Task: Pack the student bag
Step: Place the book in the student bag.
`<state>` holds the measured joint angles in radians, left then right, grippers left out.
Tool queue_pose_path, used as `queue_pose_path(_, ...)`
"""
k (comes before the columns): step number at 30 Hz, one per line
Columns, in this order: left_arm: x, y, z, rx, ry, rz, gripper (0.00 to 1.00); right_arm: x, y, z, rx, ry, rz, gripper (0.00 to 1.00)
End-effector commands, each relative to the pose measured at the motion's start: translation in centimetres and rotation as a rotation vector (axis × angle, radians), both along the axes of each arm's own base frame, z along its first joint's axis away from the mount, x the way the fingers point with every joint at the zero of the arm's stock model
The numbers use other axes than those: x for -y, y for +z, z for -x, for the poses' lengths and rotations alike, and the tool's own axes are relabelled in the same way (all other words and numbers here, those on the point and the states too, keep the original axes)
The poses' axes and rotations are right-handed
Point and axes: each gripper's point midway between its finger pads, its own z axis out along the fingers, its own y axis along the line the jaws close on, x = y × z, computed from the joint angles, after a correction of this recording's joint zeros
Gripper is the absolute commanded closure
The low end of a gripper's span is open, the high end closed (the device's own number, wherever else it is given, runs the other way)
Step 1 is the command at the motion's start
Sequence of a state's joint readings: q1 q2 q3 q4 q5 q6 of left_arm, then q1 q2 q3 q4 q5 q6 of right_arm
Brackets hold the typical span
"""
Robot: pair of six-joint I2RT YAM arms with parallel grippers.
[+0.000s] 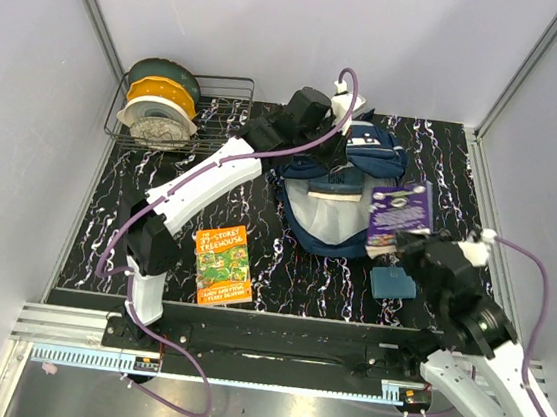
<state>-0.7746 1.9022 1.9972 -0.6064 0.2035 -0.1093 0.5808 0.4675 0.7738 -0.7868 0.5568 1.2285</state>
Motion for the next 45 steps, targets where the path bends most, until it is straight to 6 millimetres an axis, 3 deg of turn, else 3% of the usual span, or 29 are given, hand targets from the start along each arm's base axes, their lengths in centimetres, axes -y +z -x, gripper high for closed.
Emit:
queue_pose_path(1, 0.6, 7.4, 0.3, 0.102, 0.000, 0.177, 1.00, -7.7, 3.2, -2.8, 0.108, 0.254, -0.207, 1.00)
queue_pose_path(2, 0.6, 7.6, 0.4, 0.099, 0.002, 0.186, 1.00, -8.6, 3.8, -3.3, 0.136, 0.279, -0.236, 1.00)
queue_pose_path(4, 0.8, 8.2, 0.7, 0.091, -0.004, 0.215, 1.00, -9.9, 2.2, -3.9, 0.098, 0.306, -0.272, 1.00)
queue_pose_path(5, 0.9, 8.6, 0.9, 0.079, -0.006, 0.235, 1.00, -10.4, 2.9, -4.4, 0.132, 0.314, -0.300, 1.00)
queue_pose_path(10, 1.3, 9.2, 1.5, 0.069, -0.022, 0.273, 1.00, -12.2, 1.6, -6.5, 0.121, 0.368, -0.338, 1.00)
queue_pose_path(11, 1.1, 9.3, 1.5, 0.069, -0.019, 0.272, 1.00, -12.9, 3.4, -7.0, 0.197, 0.406, -0.376, 1.00)
queue_pose_path(13, 1.0, 9.1, 1.5, 0.068, -0.016, 0.269, 1.00, -14.4, 3.5, -7.3, 0.217, 0.493, -0.423, 1.00)
queue_pose_path(14, 1.1, 9.1, 1.7, 0.066, -0.020, 0.269, 1.00, -14.7, 4.5, -7.7, 0.258, 0.505, -0.448, 1.00)
queue_pose_path(15, 1.1, 9.0, 1.7, 0.063, -0.026, 0.270, 1.00, -15.1, 3.8, -8.3, 0.249, 0.509, -0.451, 1.00)
queue_pose_path(17, 1.1, 9.1, 1.9, 0.060, -0.029, 0.273, 1.00, -15.4, 4.2, -9.1, 0.282, 0.527, -0.463, 1.00)
queue_pose_path(21, 1.1, 9.3, 2.2, 0.058, -0.038, 0.279, 1.00, -15.1, 1.2, -12.0, 0.230, 0.429, -0.453, 1.00)
queue_pose_path(25, 0.8, 10.1, 2.5, 0.068, -0.041, 0.296, 1.00, -12.6, -0.9, -14.9, 0.261, 0.241, -0.389, 1.00)
queue_pose_path(26, 0.8, 10.2, 2.6, 0.069, -0.044, 0.299, 1.00, -12.5, -0.7, -15.3, 0.281, 0.228, -0.384, 1.00)
queue_pose_path(28, 0.6, 10.7, 2.8, 0.076, -0.043, 0.307, 1.00, -11.8, -2.4, -16.5, 0.261, 0.169, -0.357, 1.00)
queue_pose_path(29, 0.6, 10.8, 2.8, 0.077, -0.043, 0.308, 1.00, -11.7, -3.9, -17.1, 0.234, 0.143, -0.345, 1.00)
queue_pose_path(31, 0.4, 11.1, 3.0, 0.082, -0.047, 0.313, 1.00, -11.6, -4.6, -18.1, 0.245, 0.121, -0.357, 1.00)
queue_pose_path(32, 0.4, 11.3, 3.1, 0.084, -0.047, 0.316, 1.00, -11.9, -6.5, -18.8, 0.201, 0.112, -0.349, 1.00)
queue_pose_path(34, 0.3, 11.7, 3.4, 0.084, -0.052, 0.324, 1.00, -12.3, -7.0, -19.8, 0.195, 0.097, -0.374, 1.00)
queue_pose_path(35, 0.3, 11.9, 3.5, 0.085, -0.056, 0.330, 1.00, -12.4, -9.1, -20.3, 0.156, 0.079, -0.371, 1.00)
queue_pose_path(36, 0.3, 12.0, 3.7, 0.082, -0.064, 0.336, 1.00, -12.3, -9.9, -20.7, 0.133, 0.044, -0.412, 0.99)
queue_pose_path(41, -0.1, 12.6, 4.3, 0.087, -0.072, 0.354, 1.00, -12.5, -12.0, -23.1, 0.106, -0.025, -0.408, 0.93)
queue_pose_path(45, -0.2, 12.8, 4.5, 0.097, -0.082, 0.352, 1.00, -13.0, -11.9, -25.2, 0.100, -0.052, -0.400, 0.81)
